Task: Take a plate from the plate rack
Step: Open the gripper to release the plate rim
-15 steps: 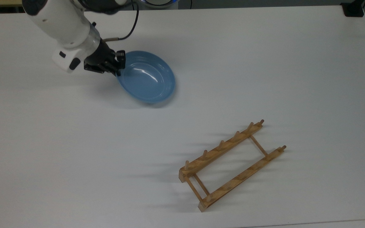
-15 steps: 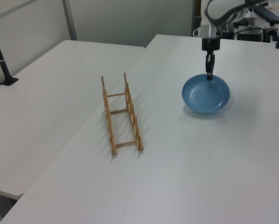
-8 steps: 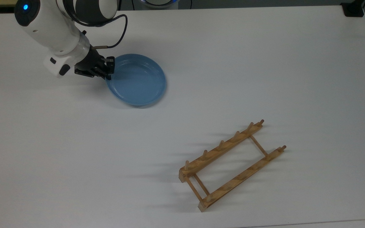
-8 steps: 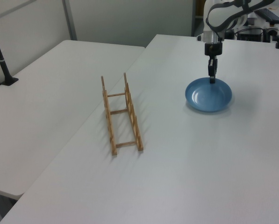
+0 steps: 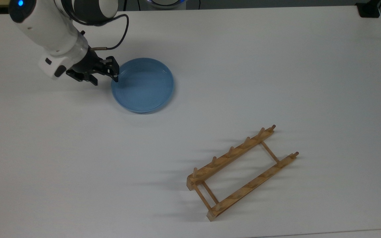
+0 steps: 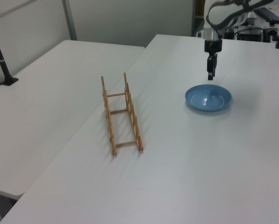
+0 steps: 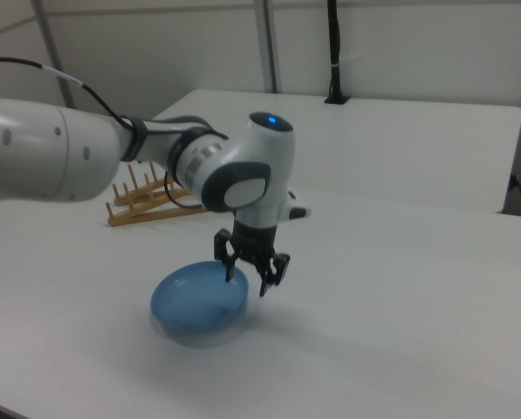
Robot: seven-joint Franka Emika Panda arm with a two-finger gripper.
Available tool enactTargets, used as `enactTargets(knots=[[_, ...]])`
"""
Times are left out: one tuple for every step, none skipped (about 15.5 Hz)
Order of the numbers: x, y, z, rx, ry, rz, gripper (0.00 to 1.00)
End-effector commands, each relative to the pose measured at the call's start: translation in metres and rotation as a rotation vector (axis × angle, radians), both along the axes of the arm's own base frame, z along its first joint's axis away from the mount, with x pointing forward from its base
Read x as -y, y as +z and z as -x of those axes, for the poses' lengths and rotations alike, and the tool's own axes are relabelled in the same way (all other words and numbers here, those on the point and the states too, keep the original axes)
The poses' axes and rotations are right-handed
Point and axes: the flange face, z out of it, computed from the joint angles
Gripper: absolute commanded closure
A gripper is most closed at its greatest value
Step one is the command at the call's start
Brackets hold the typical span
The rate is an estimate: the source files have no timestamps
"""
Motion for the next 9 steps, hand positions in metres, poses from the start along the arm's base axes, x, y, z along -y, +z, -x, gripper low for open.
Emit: enactTargets(knots=[[-0.020, 0.089, 0.006, 0.057, -0.100, 0.035, 0.00], [-0.030, 0.116, 0.008, 0.058, -0.149, 0.042, 0.00], [-0.043, 0.138, 0.011, 0.049, -0.200, 0.047, 0.00], [-0.059, 0.156, 0.014, 0.041, -0.240, 0.060, 0.00], [-0.076, 0.171, 0.016, 0.041, -0.276, 0.065, 0.00], [-0.088, 0.188, 0.019, 0.053, -0.320, 0.069, 0.00], [-0.097, 0.202, 0.026, 0.046, -0.369, 0.071, 0.00], [-0.108, 0.217, 0.032, 0.042, -0.406, 0.074, 0.00], [-0.119, 0.235, 0.038, 0.037, -0.423, 0.078, 0.00]])
